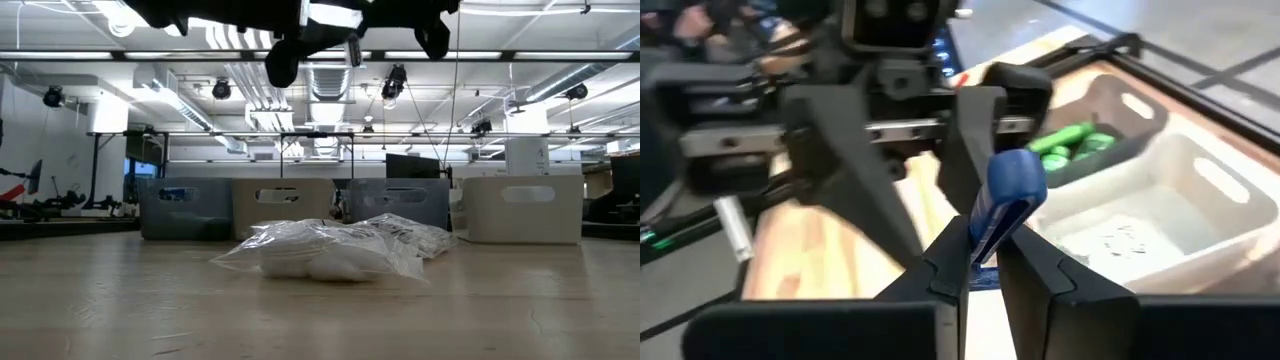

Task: Pick & Place Travel size toiletries
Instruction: Put the blue razor into the right black bin

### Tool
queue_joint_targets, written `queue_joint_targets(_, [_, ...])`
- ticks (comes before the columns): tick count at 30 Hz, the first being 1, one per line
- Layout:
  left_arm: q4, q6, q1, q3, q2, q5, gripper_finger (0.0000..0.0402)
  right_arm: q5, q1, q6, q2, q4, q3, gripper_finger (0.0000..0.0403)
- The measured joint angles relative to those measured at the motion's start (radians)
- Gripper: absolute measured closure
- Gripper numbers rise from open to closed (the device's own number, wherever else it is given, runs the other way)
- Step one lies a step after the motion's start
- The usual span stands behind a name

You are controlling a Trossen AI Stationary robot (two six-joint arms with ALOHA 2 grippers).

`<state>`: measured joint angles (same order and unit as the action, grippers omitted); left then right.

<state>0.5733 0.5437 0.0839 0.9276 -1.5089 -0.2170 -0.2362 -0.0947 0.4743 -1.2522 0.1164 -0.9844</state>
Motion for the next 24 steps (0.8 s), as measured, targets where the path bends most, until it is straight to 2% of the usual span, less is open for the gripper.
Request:
queue_joint_targets(5, [-0.050, 0.015, 0.017, 0.000, 0.001, -0.045, 0.0172, -0.052, 0.060, 0.115, -0.008, 0.091, 0.000, 0.0369])
queue_joint_targets(7, [-0.071, 0.015, 0.026, 0.000, 0.002, -0.051, 0.0154, -0.057, 0.101, 0.160, -0.010, 0.146, 0.000, 0.0367])
queue_joint_targets(10, [-0.157, -0.001, 0.042, 0.001, 0.005, -0.114, 0.0135, -0.043, 0.168, 0.203, -0.011, 0.217, 0.000, 0.0367])
queue_joint_targets(15, [-0.366, 0.071, 0.058, 0.001, 0.005, -0.160, 0.0118, 0.142, 0.344, 0.257, -0.050, 0.307, -0.001, 0.0366])
queue_joint_targets(20, [-0.545, 0.132, 0.066, 0.001, 0.006, -0.162, 0.0119, 0.342, 0.490, 0.242, -0.187, 0.312, -0.006, 0.0360])
queue_joint_targets(24, [-0.651, 0.143, 0.070, 0.001, 0.006, -0.161, 0.0119, 0.395, 0.533, 0.197, -0.311, 0.350, -0.050, 0.0359])
